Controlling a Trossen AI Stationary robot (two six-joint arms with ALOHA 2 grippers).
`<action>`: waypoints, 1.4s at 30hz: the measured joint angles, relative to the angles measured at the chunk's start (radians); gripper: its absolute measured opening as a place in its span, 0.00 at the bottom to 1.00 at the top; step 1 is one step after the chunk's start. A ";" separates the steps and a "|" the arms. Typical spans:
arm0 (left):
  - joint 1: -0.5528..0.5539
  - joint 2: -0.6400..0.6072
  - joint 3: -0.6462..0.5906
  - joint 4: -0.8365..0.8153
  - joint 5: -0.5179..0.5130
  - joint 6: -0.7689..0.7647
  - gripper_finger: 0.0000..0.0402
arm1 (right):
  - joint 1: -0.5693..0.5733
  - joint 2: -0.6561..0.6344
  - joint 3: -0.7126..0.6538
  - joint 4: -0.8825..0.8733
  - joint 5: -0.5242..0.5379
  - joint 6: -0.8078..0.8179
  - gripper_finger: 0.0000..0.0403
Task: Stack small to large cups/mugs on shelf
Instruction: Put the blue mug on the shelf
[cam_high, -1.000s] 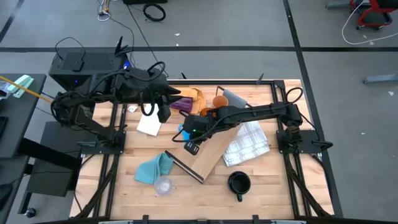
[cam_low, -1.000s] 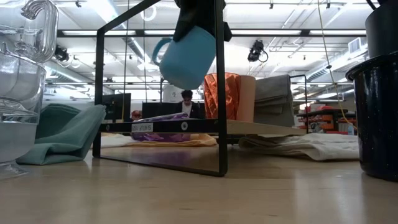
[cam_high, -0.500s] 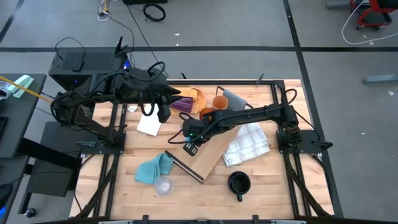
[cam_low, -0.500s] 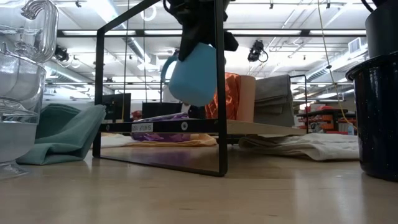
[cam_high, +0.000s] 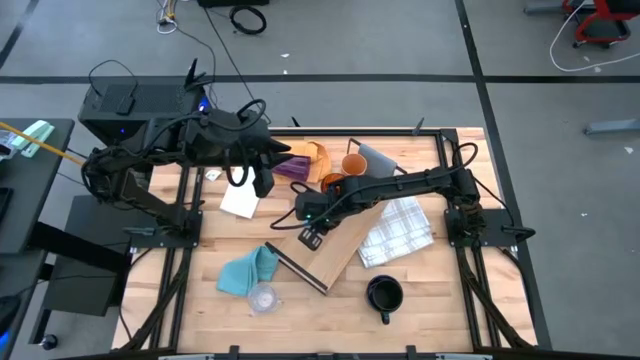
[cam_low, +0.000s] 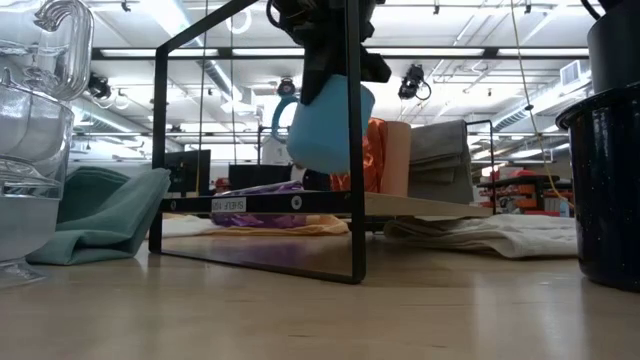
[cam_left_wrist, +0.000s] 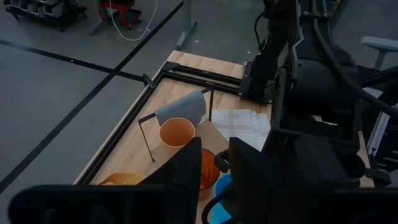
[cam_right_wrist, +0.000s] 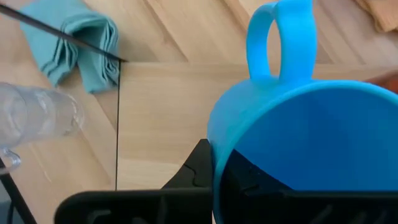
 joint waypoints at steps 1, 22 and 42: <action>0.000 0.000 0.000 0.000 0.000 0.000 0.23 | 0.000 0.000 0.000 -0.007 -0.004 -0.003 0.01; 0.000 0.000 0.000 0.000 0.000 -0.002 0.22 | 0.001 0.034 0.000 0.004 -0.024 -0.022 0.01; 0.000 0.000 0.000 0.000 0.000 -0.001 0.21 | 0.001 0.034 0.000 0.031 -0.038 -0.031 0.01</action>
